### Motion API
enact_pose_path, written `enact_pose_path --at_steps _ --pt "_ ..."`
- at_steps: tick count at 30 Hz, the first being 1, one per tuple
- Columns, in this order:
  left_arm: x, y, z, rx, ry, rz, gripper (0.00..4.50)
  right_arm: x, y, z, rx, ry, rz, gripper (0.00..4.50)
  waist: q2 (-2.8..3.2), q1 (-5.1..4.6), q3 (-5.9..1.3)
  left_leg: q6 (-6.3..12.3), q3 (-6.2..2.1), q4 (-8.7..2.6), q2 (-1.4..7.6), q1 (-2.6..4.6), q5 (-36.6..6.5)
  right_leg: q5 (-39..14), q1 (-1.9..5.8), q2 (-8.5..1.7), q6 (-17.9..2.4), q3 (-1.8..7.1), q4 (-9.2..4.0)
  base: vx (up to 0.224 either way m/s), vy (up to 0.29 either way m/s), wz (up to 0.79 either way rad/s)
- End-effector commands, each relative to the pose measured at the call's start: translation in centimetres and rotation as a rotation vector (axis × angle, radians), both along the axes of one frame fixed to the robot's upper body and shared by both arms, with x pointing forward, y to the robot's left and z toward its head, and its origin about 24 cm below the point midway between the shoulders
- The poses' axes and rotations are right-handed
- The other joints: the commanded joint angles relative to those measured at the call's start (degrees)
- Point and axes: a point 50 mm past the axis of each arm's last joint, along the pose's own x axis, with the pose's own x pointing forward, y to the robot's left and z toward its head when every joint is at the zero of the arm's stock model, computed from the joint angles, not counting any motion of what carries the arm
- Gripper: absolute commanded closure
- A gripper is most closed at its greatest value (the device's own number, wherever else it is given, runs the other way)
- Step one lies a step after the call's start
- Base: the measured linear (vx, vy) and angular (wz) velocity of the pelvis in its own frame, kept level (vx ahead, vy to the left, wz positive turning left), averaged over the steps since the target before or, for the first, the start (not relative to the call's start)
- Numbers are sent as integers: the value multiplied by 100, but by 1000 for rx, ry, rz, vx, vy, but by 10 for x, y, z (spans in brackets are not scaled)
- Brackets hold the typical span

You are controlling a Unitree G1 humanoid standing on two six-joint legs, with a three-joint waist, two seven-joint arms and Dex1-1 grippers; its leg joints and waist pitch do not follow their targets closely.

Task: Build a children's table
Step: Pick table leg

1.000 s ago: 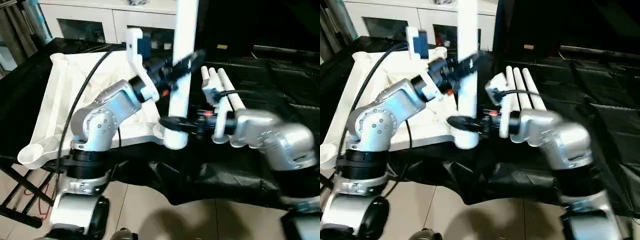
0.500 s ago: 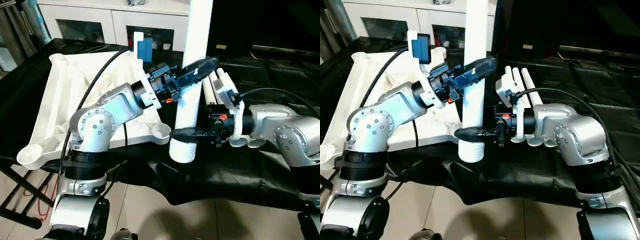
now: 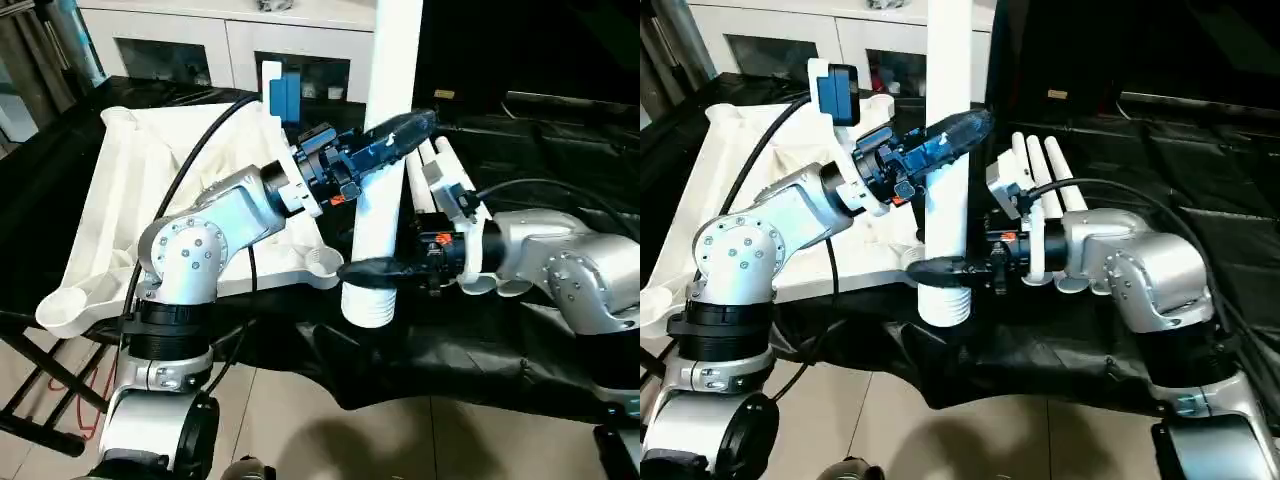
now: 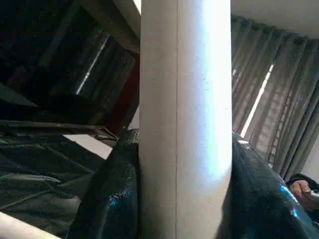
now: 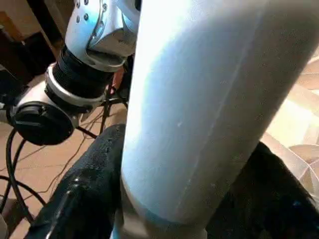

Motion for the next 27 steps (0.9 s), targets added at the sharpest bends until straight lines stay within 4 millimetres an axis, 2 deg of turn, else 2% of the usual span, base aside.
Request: enact_pose_path --at_steps 1,4,9,21,22,23,24,25,27 --pt "-5 0 6 -26 -34 -19 267 1 -1 -2 13 26 -12 185 -48 16 -483 193 -108 -347 310 121 -505 -452 304 -477 -1363 301 -398 0 0 0" --pt "-5 -2 7 -35 -41 -25 267 2 0 -3 46 62 -26 221 -50 6 -486 206 -109 -345 305 119 -486 -394 304 -474 -1387 297 -395 0 0 0" --pt "-6 -2 8 -46 -51 -26 268 2 2 -6 70 98 -35 253 -42 13 -487 186 -108 -347 313 126 -487 -367 305 -477 -1390 300 -392 0 0 0" --pt "-7 -1 9 -42 -76 -36 268 -3 4 -12 74 129 -42 259 -33 11 -484 127 -110 -357 310 125 -538 -445 307 -479 -1348 297 -400 0 0 0" --pt "-7 -1 9 -42 -76 -36 233 -3 4 -12 74 129 -42 259 -32 10 -484 114 -109 -356 310 128 -543 -455 305 -479 -1340 300 -401 0 0 0" --pt "-7 -1 9 -41 -84 -37 233 -3 4 -12 73 128 -43 259 -32 9 -485 110 -109 -356 310 129 -542 -449 305 -477 -1342 299 -400 0 0 0" --pt "-6 -1 10 -52 -77 -14 212 -3 4 -12 70 122 -52 259 -50 8 -484 113 -109 -360 312 123 -535 -442 309 -479 -1336 300 -402 0 0 0" --pt "-6 -1 10 -52 -77 -14 195 -3 4 -12 70 122 -52 259 -42 15 -484 112 -108 -357 312 131 -535 -449 305 -484 -1337 302 -402 0 0 0" --pt "-5 1 11 -76 -70 6 189 -3 4 -12 74 113 -66 259 -59 13 -483 117 -106 -358 313 122 -512 -426 312 -484 -1343 303 -402 0 0 0"
